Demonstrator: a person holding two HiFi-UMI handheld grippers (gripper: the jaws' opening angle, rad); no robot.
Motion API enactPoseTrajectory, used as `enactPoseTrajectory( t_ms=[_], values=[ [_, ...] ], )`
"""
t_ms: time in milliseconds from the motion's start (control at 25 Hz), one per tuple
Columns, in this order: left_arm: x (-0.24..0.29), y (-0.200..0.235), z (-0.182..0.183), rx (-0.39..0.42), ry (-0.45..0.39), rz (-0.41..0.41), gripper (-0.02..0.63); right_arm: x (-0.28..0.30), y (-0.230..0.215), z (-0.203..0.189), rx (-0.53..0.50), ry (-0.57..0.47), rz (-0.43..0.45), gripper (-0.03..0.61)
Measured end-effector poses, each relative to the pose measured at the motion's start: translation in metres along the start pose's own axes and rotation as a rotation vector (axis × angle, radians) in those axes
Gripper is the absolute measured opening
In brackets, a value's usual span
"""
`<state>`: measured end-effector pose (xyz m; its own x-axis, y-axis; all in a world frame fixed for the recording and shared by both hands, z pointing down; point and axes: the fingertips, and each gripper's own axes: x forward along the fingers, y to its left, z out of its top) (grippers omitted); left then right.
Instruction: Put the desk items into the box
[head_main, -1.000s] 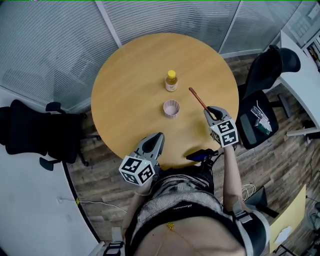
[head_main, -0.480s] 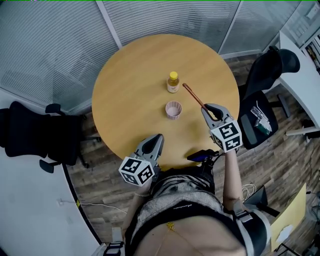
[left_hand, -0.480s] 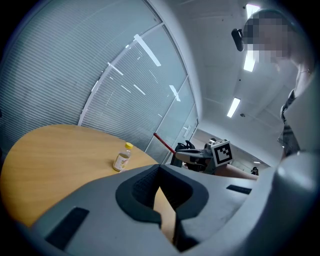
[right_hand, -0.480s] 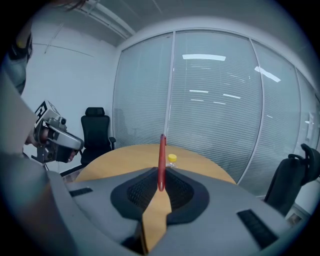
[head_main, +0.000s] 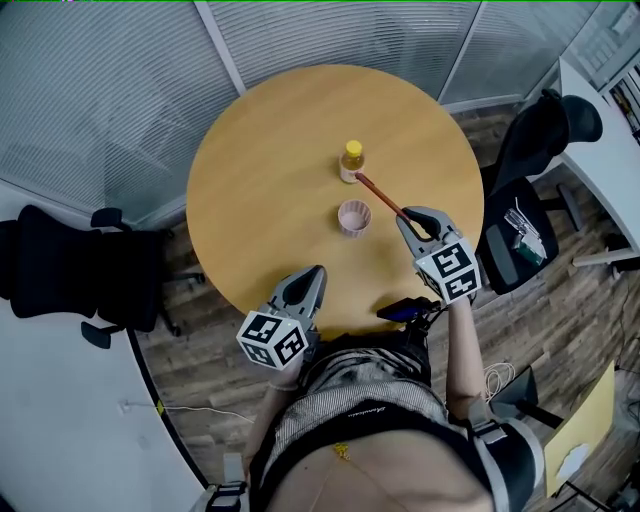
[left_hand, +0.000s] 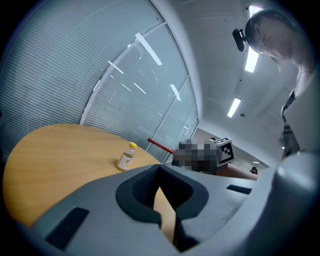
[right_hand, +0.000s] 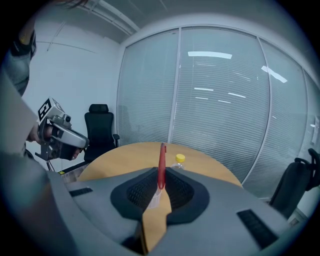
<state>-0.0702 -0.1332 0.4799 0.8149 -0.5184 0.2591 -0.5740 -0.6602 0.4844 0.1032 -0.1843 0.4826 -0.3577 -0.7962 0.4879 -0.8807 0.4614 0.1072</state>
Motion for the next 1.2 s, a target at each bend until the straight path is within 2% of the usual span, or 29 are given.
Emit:
enactPoseTrajectory(
  t_ms=[640,1200],
  values=[
    [0.005,0.018,0.003,-0.014,0.033,-0.036,0.002,0.049,0.037,-0.052,0.022,0.182,0.080,0.058],
    [0.020,0.029,0.002,-0.025,0.063,-0.067,0.002,0.095,0.051,-0.090,-0.060,0.334,0.137,0.058]
  ],
)
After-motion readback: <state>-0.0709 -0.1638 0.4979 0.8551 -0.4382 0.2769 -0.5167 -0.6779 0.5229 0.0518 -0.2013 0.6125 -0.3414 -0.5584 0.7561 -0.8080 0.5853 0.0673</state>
